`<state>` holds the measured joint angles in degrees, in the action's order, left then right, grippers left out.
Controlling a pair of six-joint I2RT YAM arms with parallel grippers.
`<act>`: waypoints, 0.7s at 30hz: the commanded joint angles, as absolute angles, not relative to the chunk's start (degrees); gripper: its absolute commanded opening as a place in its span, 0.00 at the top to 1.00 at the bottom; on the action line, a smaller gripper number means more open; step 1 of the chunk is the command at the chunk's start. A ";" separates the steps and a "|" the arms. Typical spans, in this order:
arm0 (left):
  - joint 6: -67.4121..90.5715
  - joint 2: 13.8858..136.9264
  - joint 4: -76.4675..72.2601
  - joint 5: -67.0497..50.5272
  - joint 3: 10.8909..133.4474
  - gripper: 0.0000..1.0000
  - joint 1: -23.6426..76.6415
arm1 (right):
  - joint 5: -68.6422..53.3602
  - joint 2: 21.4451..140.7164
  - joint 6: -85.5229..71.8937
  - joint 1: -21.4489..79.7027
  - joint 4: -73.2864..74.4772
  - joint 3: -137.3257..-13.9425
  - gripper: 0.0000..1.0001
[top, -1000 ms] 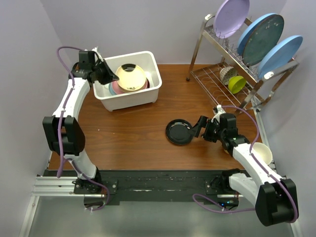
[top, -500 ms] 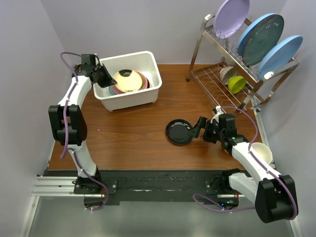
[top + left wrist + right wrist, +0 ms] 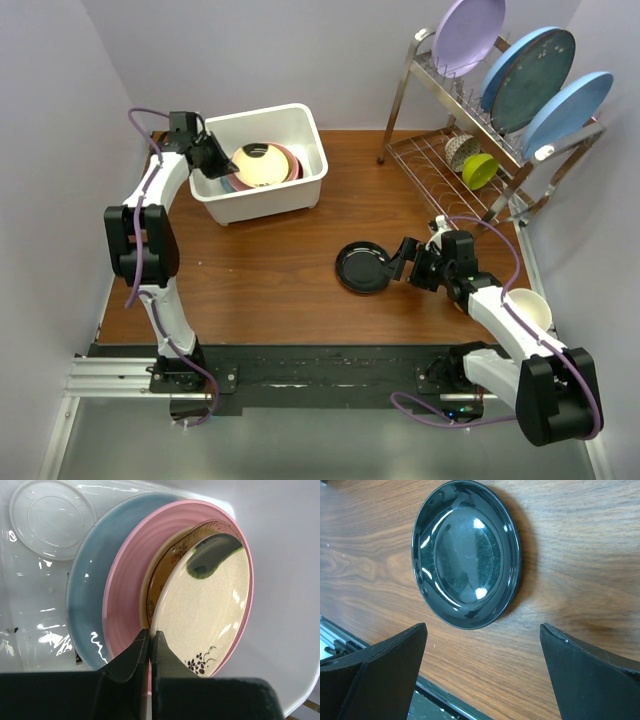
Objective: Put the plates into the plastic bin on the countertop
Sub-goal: Place the plate in the plastic bin.
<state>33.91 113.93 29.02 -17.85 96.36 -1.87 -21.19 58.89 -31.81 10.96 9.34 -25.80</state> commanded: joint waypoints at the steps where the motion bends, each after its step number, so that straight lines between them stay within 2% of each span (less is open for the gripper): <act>1: 34.98 114.87 26.45 -19.51 99.40 0.92 -2.46 | -22.41 59.06 -30.59 11.07 7.12 -25.49 0.01; 5: 34.63 114.70 26.98 -19.34 100.10 0.84 -2.46 | -22.59 59.50 -30.67 11.07 6.86 -25.40 0.01; 8: 34.02 114.17 27.68 -18.99 101.07 0.68 -2.37 | -22.85 59.68 -30.85 10.99 6.59 -25.40 0.01; 9: 34.01 114.08 28.03 -18.64 101.51 0.56 -2.46 | -22.85 59.85 -30.76 10.99 6.50 -25.40 0.01; 11: 33.40 113.91 28.82 -18.20 102.74 0.40 -2.37 | -22.85 59.94 -31.02 10.99 6.50 -25.40 0.01; 14: 32.43 113.64 31.11 -18.02 105.20 0.27 -2.46 | -23.11 59.85 -31.20 11.07 6.68 -25.66 0.01; 21: 31.47 107.76 29.97 -20.83 106.17 0.16 -2.46 | -23.20 59.33 -31.38 11.07 7.03 -25.75 0.01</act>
<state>33.30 113.54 30.76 -18.31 103.42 -1.87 -22.11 59.75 -31.86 10.96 8.56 -25.74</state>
